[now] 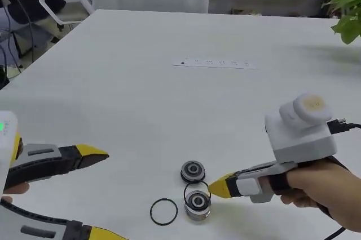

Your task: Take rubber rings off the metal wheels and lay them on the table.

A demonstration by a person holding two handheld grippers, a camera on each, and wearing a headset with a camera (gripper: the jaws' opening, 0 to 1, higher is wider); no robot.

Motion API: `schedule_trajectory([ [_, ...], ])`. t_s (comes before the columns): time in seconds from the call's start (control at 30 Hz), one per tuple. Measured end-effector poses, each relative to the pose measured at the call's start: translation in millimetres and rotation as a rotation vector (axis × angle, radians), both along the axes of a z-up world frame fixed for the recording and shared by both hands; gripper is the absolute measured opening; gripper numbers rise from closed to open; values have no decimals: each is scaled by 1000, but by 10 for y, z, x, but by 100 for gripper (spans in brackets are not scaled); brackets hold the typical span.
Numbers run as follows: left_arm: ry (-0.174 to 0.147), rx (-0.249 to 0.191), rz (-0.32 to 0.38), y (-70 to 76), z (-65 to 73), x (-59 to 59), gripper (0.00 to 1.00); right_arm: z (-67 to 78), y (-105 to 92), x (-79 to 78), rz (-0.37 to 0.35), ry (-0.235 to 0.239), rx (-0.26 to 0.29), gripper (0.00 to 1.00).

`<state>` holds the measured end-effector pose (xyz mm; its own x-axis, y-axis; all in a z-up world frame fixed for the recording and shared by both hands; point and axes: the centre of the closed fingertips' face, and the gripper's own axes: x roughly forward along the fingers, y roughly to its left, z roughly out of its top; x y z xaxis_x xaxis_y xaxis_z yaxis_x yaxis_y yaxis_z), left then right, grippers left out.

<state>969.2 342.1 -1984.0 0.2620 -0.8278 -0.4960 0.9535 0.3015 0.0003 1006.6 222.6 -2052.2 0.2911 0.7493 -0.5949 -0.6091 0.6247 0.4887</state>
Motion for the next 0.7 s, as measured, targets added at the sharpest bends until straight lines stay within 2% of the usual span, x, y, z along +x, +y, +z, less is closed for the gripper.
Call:
schedule_trajectory([
  [0.3, 4, 7, 50, 55, -62, 26, 74, 2, -6, 3, -4, 0, 1, 0],
  [0.4, 4, 27, 41, 50, -101, 1, 75, 7, -20, 9, -8, -2, 1, 0],
  [0.5, -6, 70, 21, 55, -162, -26, 76, 23, -48, 40, -25, -3, 9, 0],
  [0.7, 16, 44, 24, 48, -155, -35, 77, 51, -82, 83, -49, -10, 21, 0],
])
